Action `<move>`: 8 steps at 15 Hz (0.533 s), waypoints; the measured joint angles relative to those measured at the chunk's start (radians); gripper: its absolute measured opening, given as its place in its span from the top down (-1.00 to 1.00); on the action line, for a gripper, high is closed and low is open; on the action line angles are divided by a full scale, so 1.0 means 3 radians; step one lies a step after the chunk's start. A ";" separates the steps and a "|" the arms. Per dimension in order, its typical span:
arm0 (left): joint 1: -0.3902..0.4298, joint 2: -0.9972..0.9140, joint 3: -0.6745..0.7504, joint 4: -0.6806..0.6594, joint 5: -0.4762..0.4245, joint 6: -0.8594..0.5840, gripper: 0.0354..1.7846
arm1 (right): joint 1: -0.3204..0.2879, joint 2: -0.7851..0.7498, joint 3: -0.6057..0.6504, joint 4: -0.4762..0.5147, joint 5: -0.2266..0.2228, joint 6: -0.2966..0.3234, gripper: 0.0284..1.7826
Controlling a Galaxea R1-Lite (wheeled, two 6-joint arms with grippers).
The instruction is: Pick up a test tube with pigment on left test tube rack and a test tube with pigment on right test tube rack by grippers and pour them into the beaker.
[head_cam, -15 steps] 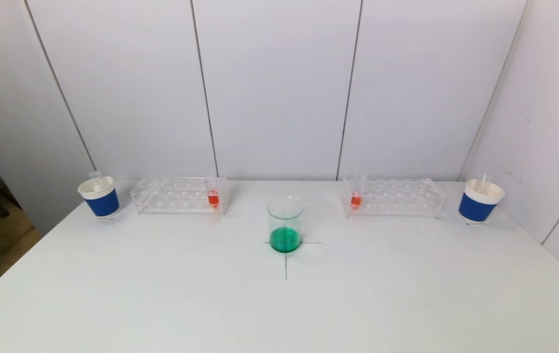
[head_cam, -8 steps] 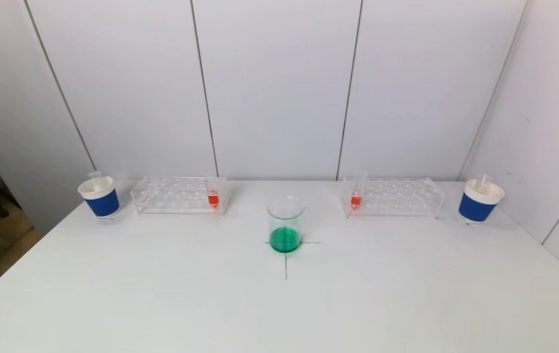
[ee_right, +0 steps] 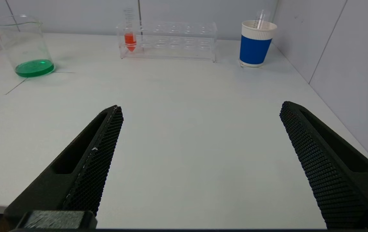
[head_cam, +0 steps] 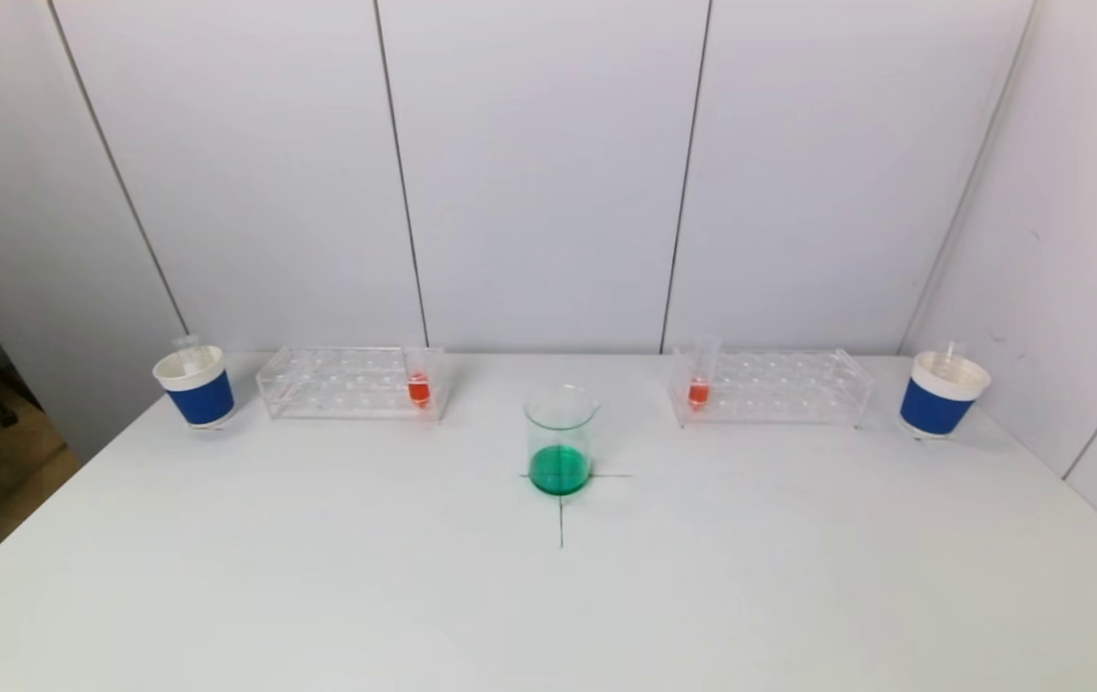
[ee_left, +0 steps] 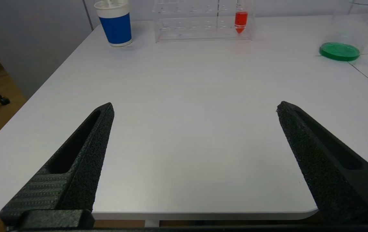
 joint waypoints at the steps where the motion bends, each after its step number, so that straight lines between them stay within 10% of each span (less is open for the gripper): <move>1: 0.0000 0.0000 0.0002 -0.0004 0.0000 0.0000 -0.98 | 0.0000 0.0000 0.0000 0.0000 -0.0001 0.0000 -0.99; 8: 0.0000 0.0000 0.0009 -0.0013 0.0000 0.0001 -0.98 | 0.0000 0.0000 0.0000 -0.0004 -0.0004 -0.0023 -0.99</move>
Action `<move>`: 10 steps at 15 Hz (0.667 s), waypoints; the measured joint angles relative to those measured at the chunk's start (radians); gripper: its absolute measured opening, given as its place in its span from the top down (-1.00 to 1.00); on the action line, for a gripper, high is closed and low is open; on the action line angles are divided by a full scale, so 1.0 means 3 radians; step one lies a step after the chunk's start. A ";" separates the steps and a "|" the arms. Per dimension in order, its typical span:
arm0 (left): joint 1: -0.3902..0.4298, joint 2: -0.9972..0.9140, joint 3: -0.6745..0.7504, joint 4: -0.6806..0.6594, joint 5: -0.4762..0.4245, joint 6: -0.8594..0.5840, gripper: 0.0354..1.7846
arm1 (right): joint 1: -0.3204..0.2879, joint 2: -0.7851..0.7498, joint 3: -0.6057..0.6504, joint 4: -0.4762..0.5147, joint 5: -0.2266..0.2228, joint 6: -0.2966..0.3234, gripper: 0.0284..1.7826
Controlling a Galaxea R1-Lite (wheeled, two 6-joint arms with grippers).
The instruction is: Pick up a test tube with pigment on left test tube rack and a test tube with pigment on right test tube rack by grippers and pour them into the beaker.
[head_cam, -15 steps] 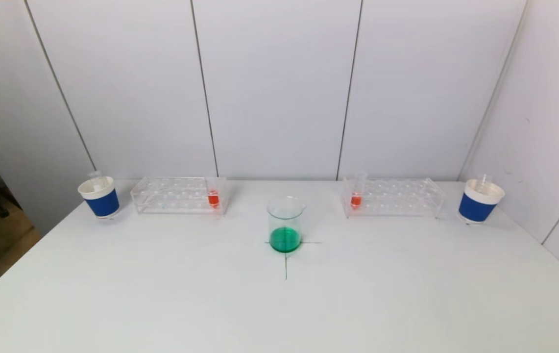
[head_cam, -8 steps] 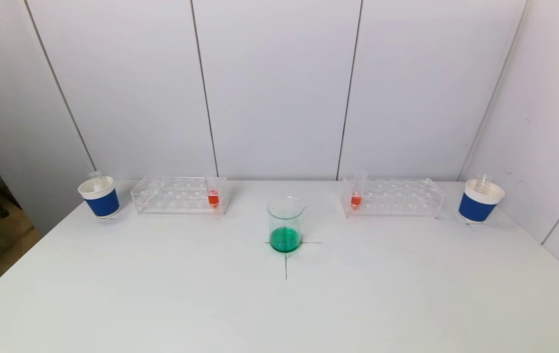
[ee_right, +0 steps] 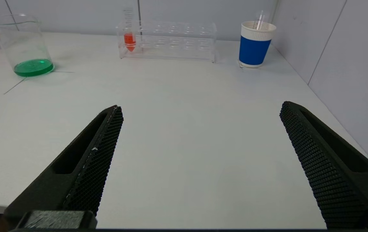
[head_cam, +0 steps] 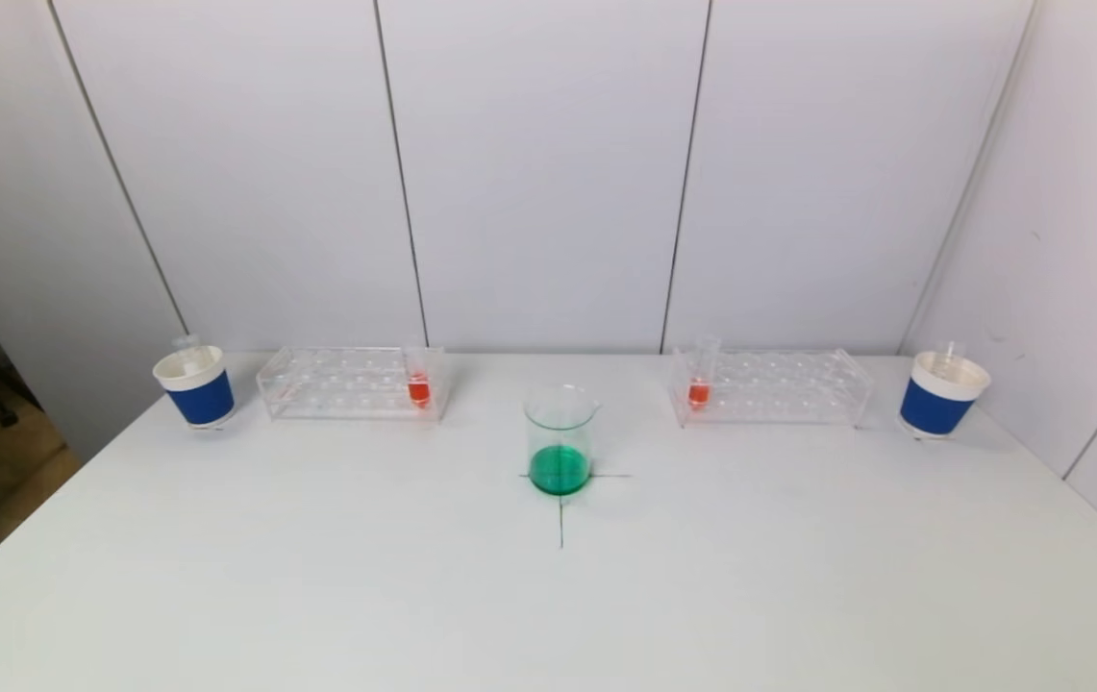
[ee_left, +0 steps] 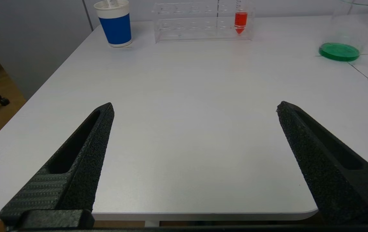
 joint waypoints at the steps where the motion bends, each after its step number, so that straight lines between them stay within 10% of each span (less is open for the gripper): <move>1: 0.0000 0.0000 0.0000 0.0000 0.0000 0.0000 -0.98 | 0.0000 0.0000 0.0000 0.0000 -0.0001 0.0004 -0.99; 10: 0.0001 0.0001 0.0000 -0.0003 -0.0001 0.0000 -0.98 | 0.0000 0.0000 0.0000 0.0003 -0.0024 0.0038 -0.99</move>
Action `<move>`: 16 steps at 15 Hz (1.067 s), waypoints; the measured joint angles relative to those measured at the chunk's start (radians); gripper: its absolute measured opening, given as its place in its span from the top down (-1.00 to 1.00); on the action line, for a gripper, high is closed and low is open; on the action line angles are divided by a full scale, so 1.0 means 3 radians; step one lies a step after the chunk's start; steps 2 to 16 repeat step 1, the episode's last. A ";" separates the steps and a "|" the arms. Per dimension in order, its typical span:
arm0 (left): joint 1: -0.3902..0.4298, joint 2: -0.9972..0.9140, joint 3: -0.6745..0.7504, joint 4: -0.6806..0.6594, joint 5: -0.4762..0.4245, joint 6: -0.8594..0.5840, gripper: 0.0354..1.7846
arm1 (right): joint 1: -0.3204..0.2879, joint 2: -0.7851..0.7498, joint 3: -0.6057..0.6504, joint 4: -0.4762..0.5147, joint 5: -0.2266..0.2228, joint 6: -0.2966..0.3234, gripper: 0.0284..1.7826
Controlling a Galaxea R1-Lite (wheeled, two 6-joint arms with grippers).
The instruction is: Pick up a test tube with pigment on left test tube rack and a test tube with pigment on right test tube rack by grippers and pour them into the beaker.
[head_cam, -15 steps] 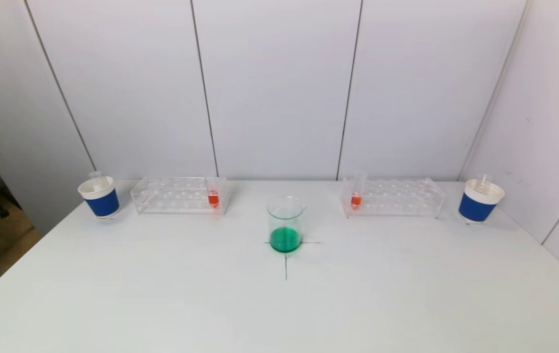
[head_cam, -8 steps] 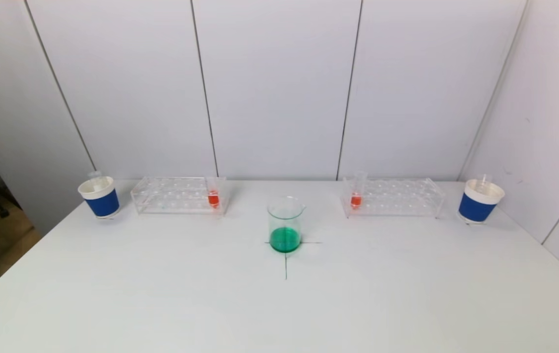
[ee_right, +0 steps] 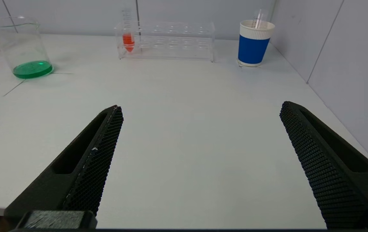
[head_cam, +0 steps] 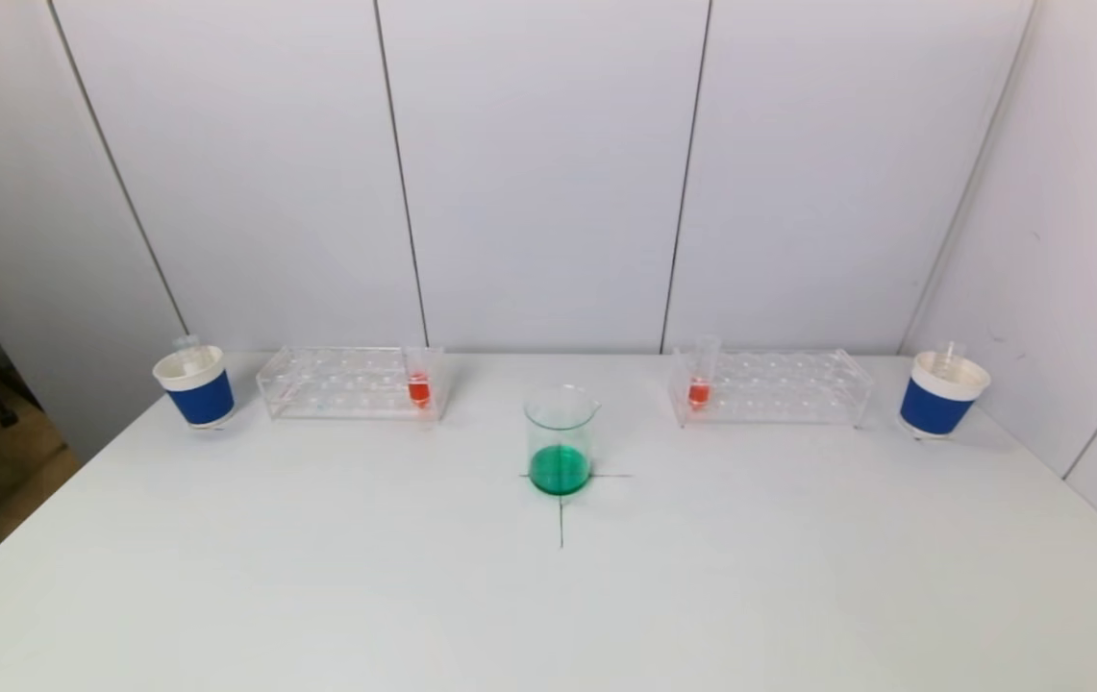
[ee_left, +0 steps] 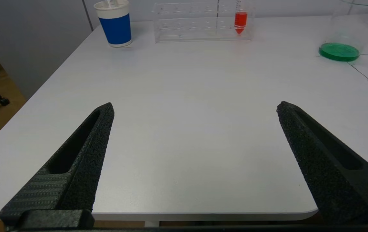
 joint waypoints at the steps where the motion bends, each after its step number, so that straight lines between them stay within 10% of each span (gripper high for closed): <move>1: 0.0000 0.0000 0.0000 0.0001 0.0001 0.0000 -0.98 | 0.0000 0.0000 0.0000 0.0000 0.0000 0.0001 -0.99; 16: 0.0000 0.0000 0.0000 0.0001 0.0001 0.0000 -0.98 | 0.0000 0.0000 0.0000 0.0000 0.0000 0.0001 -0.99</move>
